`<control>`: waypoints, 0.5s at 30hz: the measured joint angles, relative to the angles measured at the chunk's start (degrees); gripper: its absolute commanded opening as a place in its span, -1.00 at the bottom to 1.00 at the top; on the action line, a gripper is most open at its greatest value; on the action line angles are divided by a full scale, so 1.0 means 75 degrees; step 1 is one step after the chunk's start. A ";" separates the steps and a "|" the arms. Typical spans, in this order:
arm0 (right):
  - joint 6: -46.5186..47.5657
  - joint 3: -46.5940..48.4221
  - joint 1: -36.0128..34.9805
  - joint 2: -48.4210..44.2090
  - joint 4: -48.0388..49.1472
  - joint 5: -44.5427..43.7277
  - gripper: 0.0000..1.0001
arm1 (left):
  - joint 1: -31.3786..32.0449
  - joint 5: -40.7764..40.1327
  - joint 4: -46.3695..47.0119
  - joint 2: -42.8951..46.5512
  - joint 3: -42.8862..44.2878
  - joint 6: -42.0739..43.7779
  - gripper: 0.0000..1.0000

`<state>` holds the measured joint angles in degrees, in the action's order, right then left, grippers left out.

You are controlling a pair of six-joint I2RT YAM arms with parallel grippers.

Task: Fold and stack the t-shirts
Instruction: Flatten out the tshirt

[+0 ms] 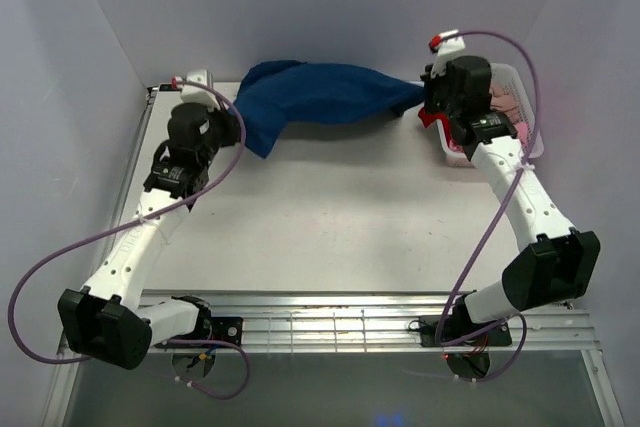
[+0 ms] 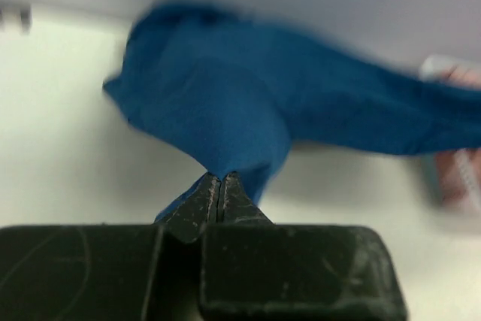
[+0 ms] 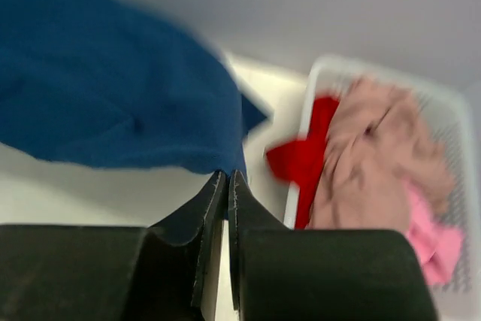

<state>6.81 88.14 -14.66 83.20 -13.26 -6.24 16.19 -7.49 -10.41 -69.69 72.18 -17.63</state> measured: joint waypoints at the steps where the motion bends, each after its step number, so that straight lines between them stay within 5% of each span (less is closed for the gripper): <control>1: 0.0012 -0.0501 0.0000 0.0038 -0.0085 0.0035 -0.85 | 0.0000 -0.0020 -0.0201 0.0192 -0.0685 -0.0192 -1.00; 6: -0.0044 -0.2623 -0.0079 0.0248 -0.0755 0.0070 -0.85 | 0.0000 0.0160 -0.1661 0.0659 -0.2804 -0.1227 -1.00; 15: -0.0487 -0.3107 -0.0624 -0.0417 -0.2970 -0.0501 -0.85 | 0.0000 0.0819 -0.3955 0.0994 -0.2993 -0.1859 -1.00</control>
<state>3.16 64.84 -19.33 80.07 -35.53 -10.00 16.19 -1.34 -40.07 -62.24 49.74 -31.57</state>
